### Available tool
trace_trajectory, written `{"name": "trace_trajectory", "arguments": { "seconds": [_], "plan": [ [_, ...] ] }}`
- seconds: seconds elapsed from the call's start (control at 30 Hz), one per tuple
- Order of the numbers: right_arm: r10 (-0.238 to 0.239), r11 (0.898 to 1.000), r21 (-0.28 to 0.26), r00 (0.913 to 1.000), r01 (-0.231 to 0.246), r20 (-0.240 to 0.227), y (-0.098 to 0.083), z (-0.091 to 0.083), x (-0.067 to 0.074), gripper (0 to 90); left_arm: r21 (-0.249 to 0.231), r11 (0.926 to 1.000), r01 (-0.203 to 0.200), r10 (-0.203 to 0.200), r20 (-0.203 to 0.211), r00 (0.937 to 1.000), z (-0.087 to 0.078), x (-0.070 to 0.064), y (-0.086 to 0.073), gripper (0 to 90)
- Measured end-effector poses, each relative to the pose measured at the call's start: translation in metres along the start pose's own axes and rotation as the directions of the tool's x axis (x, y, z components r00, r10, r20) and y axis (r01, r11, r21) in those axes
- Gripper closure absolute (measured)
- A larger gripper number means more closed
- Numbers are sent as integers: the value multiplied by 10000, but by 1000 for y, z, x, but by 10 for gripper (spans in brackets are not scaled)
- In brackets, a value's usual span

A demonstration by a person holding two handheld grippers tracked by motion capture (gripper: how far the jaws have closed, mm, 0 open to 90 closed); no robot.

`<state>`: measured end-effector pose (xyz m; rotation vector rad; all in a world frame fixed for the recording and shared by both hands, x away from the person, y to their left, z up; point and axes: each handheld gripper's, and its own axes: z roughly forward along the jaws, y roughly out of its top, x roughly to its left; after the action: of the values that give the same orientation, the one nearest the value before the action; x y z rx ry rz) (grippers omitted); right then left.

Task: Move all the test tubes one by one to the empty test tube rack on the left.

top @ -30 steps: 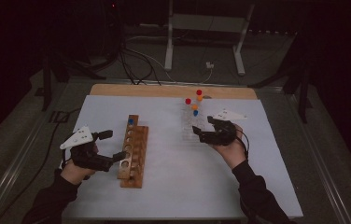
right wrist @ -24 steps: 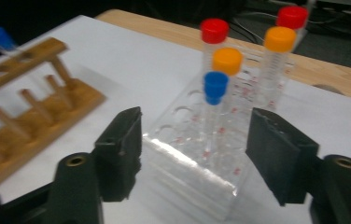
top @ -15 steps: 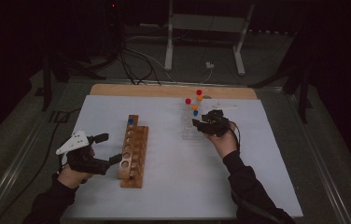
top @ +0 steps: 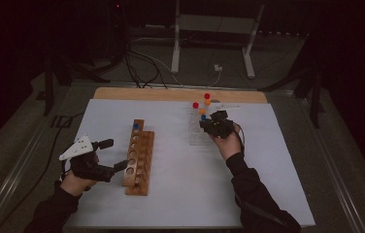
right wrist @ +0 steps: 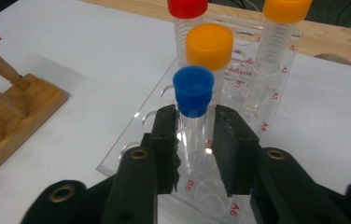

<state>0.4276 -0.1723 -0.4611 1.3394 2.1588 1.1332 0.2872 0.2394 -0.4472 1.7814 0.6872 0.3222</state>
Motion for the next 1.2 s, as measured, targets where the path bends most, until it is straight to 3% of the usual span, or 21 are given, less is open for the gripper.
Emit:
{"name": "trace_trajectory", "arguments": {
  "seconds": [0.47,0.97,1.2],
  "plan": [
    [-398,9991,-137,9983,404,420,2,0,7,766,118,9999,21,-22,9,10000,1,1,0,24],
    [-1207,9890,-801,9913,1247,530,22,-41,18,766,127,9999,-43,38,385,9992,-1,-4,13,24],
    [-1796,9805,-876,9831,1759,-359,25,-65,23,767,173,9997,-200,187,704,9973,2,-8,22,25]
  ]
}}
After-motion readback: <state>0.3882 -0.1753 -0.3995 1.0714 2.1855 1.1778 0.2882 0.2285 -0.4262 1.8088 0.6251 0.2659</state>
